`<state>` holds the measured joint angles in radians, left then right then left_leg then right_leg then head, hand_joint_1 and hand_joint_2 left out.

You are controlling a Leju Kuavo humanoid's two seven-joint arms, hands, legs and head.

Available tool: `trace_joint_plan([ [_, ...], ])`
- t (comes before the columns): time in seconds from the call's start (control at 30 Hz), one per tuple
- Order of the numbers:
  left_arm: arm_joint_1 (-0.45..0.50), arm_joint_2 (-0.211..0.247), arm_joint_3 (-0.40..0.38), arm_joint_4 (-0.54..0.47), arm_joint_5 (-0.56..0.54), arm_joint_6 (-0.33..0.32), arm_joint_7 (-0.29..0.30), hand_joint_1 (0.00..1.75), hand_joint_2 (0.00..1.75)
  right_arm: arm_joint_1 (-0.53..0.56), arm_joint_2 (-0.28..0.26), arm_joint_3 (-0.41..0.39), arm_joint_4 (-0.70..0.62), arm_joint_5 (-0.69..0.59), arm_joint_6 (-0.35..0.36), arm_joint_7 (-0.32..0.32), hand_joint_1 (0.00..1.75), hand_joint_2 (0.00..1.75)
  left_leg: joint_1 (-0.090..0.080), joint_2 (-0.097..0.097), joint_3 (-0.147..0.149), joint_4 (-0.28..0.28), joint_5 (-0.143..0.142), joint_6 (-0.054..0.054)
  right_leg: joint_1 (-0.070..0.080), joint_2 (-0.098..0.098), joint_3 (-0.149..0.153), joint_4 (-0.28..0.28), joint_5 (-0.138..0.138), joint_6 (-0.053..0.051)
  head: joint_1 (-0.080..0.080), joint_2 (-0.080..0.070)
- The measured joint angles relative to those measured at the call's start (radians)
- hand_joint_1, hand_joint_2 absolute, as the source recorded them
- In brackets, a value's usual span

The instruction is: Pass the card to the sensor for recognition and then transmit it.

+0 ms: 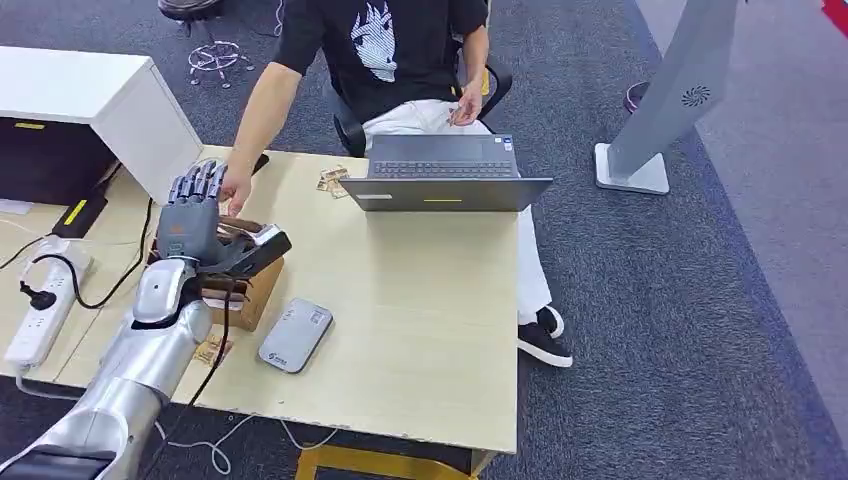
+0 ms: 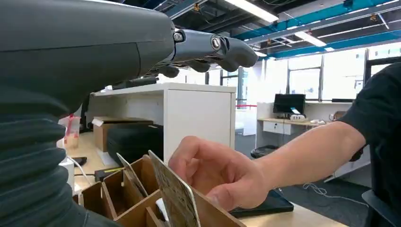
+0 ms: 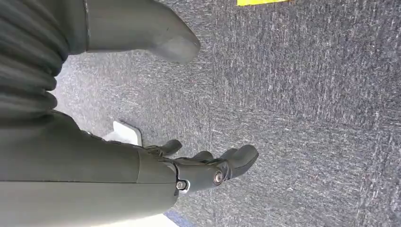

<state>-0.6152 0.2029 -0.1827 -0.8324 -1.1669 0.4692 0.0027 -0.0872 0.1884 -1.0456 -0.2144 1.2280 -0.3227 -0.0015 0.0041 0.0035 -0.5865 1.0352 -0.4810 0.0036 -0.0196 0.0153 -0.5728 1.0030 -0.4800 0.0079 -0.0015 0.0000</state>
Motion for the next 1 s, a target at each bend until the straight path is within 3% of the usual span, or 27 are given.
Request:
trace_joint_plan([
  [0.27,0.0,-0.004,-0.002,0.005,0.0,-0.002,0.015,0.0,1.75,-0.003,0.007,-0.001,0.0,-0.022,0.01,-0.007,0.0,1.75,0.0,0.0,0.0,0.0,0.0,0.0,0.0,0.0,0.0,0.0,0.0,0.0,0.0,0.0],
  [0.37,0.016,0.006,-0.002,0.004,0.006,0.001,0.047,0.0,1.75,-0.019,0.055,-0.021,0.0,-0.074,-0.004,-0.019,0.0,1.75,0.001,0.002,0.0,0.0,0.0,0.0,0.001,0.001,0.0,0.0,0.0,0.0,0.0,0.0],
  [0.53,0.006,0.001,-0.011,0.006,0.015,0.001,0.018,0.03,1.75,-0.037,0.102,-0.034,0.007,-0.103,-0.065,0.008,0.0,1.75,0.0,-0.003,-0.001,0.0,0.002,0.001,0.0,-0.004,0.0,0.001,0.0,0.0,-0.004,0.0],
  [0.6,-0.013,-0.002,-0.022,0.014,0.016,-0.001,0.017,1.75,1.75,-0.04,0.101,-0.04,0.007,-0.102,-0.073,0.009,0.0,1.75,0.0,-0.003,-0.001,0.0,0.002,0.001,0.0,-0.004,0.0,0.0,0.0,0.0,-0.003,0.0],
  [0.83,-0.047,-0.013,-0.041,0.057,0.058,-0.054,0.0,1.75,1.75,-0.044,0.105,-0.043,0.01,-0.101,-0.074,0.009,0.0,1.75,-0.001,-0.002,-0.001,0.0,0.002,0.001,-0.002,-0.002,0.0,0.0,0.001,0.001,-0.002,0.0],
  [1.0,-0.059,-0.014,-0.05,0.078,0.072,-0.054,-0.009,1.75,1.75,-0.043,0.105,-0.043,0.01,-0.102,-0.074,0.009,0.0,1.75,-0.001,-0.002,-0.001,0.0,0.002,0.001,-0.002,-0.002,0.0,0.0,0.001,0.001,-0.003,0.0],
])
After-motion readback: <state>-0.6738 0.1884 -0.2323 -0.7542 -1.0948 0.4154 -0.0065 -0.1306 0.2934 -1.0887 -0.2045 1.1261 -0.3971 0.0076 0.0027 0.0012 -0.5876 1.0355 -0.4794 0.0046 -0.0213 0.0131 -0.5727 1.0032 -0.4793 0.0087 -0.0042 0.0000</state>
